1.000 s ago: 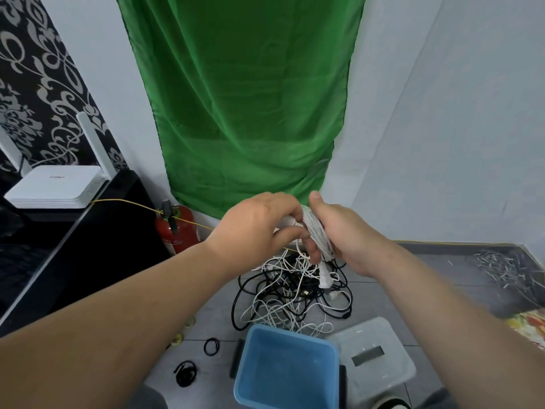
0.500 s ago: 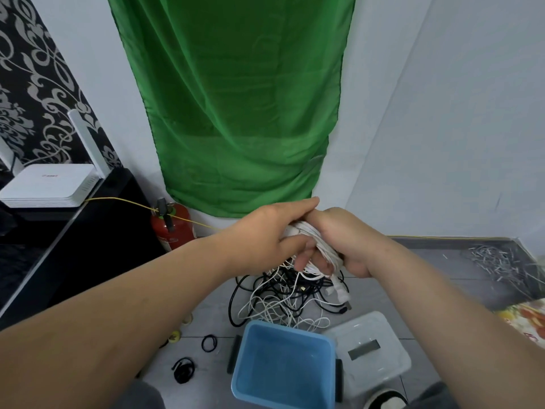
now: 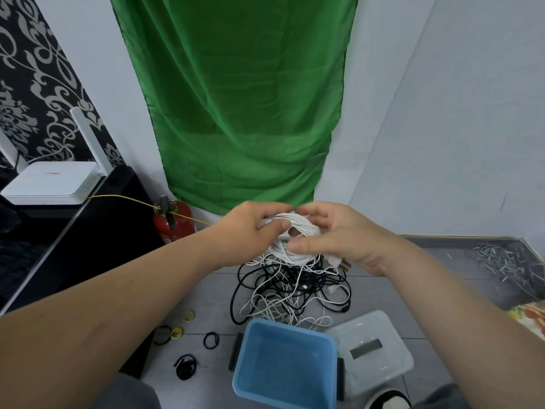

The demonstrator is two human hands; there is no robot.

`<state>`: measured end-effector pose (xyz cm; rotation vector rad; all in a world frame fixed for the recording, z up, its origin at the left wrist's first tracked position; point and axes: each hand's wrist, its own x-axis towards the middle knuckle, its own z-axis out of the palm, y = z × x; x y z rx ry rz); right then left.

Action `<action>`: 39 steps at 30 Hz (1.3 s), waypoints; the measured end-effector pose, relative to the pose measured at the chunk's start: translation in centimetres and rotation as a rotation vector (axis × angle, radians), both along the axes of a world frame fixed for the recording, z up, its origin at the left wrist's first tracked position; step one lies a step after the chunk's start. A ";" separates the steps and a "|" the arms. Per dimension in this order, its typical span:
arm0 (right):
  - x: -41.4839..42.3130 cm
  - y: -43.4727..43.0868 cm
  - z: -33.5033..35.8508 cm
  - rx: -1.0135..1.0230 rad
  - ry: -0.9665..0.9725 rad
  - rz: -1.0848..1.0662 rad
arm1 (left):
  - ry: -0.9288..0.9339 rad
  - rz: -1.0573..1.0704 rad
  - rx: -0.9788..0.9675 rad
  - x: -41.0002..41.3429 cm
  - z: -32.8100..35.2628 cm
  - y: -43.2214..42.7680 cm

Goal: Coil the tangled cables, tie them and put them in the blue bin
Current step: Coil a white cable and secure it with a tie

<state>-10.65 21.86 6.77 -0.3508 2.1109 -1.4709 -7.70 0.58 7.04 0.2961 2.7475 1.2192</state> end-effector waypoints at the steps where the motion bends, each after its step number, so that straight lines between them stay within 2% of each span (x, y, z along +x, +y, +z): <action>1: 0.2 -0.1 -0.3 0.063 0.039 0.034 | 0.000 0.022 0.032 0.1 0.1 0.1; 7: 0.3 -0.3 -0.9 0.112 0.109 0.051 | -0.025 0.058 0.154 0.0 0.1 0.3; 12: 0.3 -0.1 -0.7 -0.014 -0.065 0.055 | -0.030 0.012 0.105 0.1 -0.2 0.1; 18: 0.2 -0.3 -1.5 -0.072 -0.151 0.028 | -0.045 -0.028 0.100 0.5 -0.2 0.0; 23: 0.2 -0.9 -2.2 0.111 0.008 0.101 | -0.075 0.004 0.067 1.1 -1.0 -0.7; 27: 1.0 -2.1 -2.1 0.090 0.049 0.068 | -0.087 0.011 0.022 2.7 -1.4 -1.2; 31: 2.6 -4.2 -3.8 0.180 0.111 0.073 | -0.127 0.069 0.033 3.6 -2.8 -2.5; 35: 4.5 -6.4 -7.2 0.166 0.027 0.082 | -0.205 0.085 0.026 4.5 -5.5 -3.4; 39: 5.3 -7.7 -11.4 0.316 -0.026 0.137 | -0.350 0.137 0.090 5.6 -10.1 -4.9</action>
